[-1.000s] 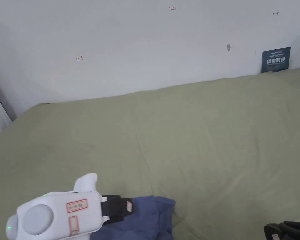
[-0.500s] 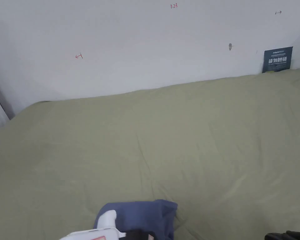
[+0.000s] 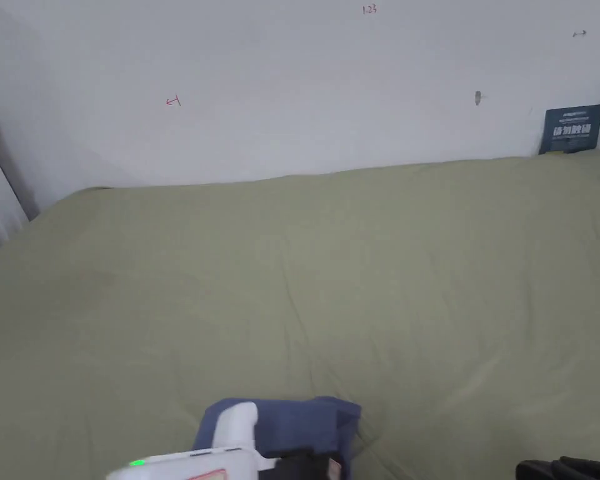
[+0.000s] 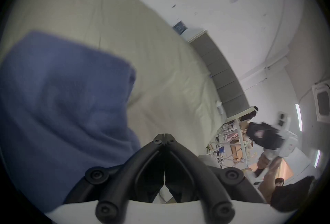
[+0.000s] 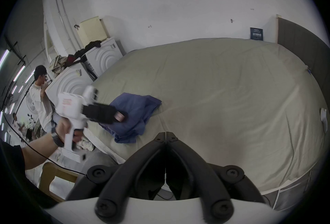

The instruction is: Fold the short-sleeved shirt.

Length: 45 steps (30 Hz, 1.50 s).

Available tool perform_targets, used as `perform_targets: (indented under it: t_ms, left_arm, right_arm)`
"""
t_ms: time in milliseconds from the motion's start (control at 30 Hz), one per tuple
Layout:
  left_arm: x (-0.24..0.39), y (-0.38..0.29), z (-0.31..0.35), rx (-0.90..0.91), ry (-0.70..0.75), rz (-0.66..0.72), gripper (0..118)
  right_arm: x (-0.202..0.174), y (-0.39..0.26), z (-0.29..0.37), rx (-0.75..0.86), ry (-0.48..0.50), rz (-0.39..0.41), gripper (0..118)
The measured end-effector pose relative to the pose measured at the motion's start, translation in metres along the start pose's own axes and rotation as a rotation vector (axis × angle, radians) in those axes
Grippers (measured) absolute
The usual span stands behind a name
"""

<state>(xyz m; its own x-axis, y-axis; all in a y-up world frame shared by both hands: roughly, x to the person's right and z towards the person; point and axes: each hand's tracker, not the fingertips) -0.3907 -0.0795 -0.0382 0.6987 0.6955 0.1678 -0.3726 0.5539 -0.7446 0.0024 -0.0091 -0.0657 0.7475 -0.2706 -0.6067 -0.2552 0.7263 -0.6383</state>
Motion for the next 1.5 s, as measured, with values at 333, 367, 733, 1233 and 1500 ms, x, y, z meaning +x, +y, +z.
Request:
perform_targets:
  t_ms: [333,367,733,1233,1500]
  left_arm:
    - [-0.076,-0.002,0.187,0.284,0.297,0.068,0]
    - [-0.079,-0.009,0.198,0.309,0.312,0.093,0]
    - [-0.108,-0.058,0.256,0.325,0.384,0.182,0]
    - [-0.174,-0.006,0.122,0.085,0.114,0.276,115]
    - [-0.181,0.003,0.058,0.024,-0.064,0.325,118]
  right_arm:
    - [-0.061,0.04,-0.126,0.026,0.492,0.002,0]
    - [-0.068,0.043,-0.145,0.029,0.557,-0.012,0]
    - [-0.034,-0.012,-0.286,-0.143,0.605,-0.366,0]
    - [-0.012,-0.029,-0.279,-0.141,0.622,-0.39,0]
    - [-0.012,-0.029,-0.279,-0.138,0.626,-0.377,0]
